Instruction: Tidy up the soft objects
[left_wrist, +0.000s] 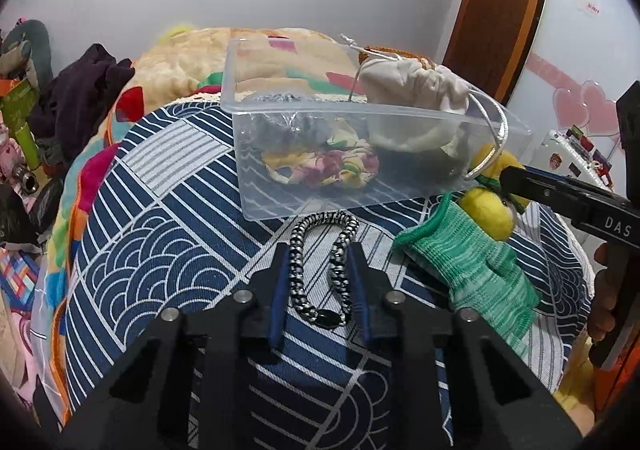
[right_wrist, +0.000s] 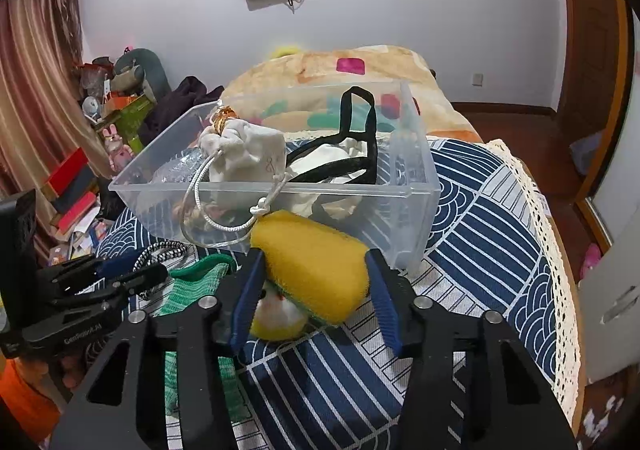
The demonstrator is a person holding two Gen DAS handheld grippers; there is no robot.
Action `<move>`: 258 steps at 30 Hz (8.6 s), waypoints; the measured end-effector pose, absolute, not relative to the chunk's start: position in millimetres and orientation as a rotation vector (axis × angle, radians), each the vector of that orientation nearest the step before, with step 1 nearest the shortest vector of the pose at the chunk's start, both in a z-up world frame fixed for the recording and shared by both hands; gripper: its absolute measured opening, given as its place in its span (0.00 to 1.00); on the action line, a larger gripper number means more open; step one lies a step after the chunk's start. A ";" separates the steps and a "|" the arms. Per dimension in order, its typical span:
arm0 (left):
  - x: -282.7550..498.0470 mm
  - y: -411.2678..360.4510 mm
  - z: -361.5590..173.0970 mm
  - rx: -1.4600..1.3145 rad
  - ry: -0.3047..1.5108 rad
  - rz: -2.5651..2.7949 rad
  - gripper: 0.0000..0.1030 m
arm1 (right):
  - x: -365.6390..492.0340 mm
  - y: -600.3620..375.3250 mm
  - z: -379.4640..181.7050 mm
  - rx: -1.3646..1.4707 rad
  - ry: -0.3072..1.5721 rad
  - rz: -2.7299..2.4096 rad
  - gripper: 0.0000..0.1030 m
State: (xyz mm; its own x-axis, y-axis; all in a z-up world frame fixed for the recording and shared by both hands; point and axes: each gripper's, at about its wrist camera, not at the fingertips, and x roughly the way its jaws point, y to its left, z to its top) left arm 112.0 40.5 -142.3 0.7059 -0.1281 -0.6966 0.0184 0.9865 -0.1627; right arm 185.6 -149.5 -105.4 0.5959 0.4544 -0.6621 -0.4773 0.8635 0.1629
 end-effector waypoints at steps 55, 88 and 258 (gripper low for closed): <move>198.5 32.4 -90.2 -0.121 0.674 -0.058 0.21 | 221.3 -130.8 -73.8 -0.041 0.701 0.478 0.44; 100.4 15.4 -94.9 -0.048 0.658 -0.118 0.91 | 176.2 -140.2 -75.0 -0.063 0.682 0.559 0.71; 19.3 22.1 54.0 -0.086 0.171 -0.044 1.00 | 97.2 -158.8 35.6 0.038 0.212 0.537 1.00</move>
